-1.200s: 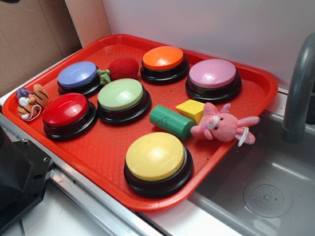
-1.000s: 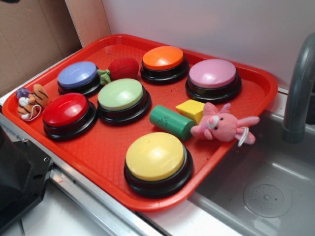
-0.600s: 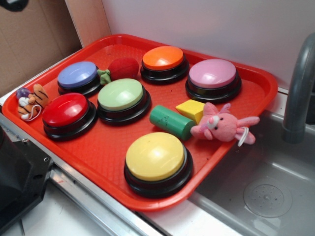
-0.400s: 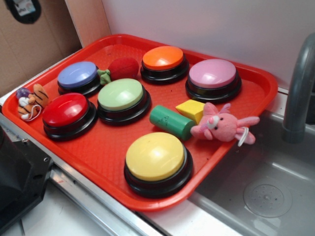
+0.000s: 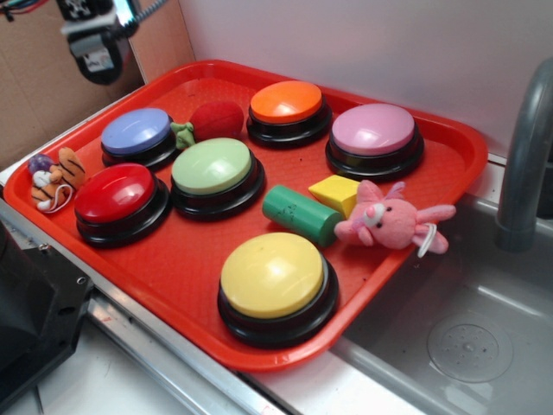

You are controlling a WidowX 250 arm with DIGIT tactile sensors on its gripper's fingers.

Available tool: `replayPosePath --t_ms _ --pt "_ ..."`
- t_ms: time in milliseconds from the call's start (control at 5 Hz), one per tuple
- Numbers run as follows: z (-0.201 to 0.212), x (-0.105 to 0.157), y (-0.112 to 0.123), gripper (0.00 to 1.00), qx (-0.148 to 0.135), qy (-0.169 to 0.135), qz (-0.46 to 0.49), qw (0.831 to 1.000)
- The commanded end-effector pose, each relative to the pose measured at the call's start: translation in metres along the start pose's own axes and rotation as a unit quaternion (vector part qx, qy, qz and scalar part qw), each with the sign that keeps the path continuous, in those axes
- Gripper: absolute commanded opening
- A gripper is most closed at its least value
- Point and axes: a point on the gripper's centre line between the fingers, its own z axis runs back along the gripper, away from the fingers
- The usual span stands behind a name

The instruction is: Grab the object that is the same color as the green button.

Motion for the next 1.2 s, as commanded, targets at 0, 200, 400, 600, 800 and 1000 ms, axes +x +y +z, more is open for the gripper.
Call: replayPosePath --t_ms 0,200,400,600,800,1000 --pt "-0.037 0.034 -0.002 1.00 0.009 -0.056 -0.236 0.970" --pt "-0.057 0.046 -0.005 1.00 -0.013 -0.086 -0.323 0.942" --pt "-0.080 0.055 -0.011 1.00 -0.015 -0.083 -0.371 0.925" --pt "-0.101 0.062 -0.010 1.00 -0.027 -0.094 -0.376 0.922" --pt "-0.117 0.069 -0.015 1.00 -0.037 -0.099 -0.386 0.917" --pt "-0.131 0.074 -0.015 1.00 -0.040 -0.095 -0.392 0.914"
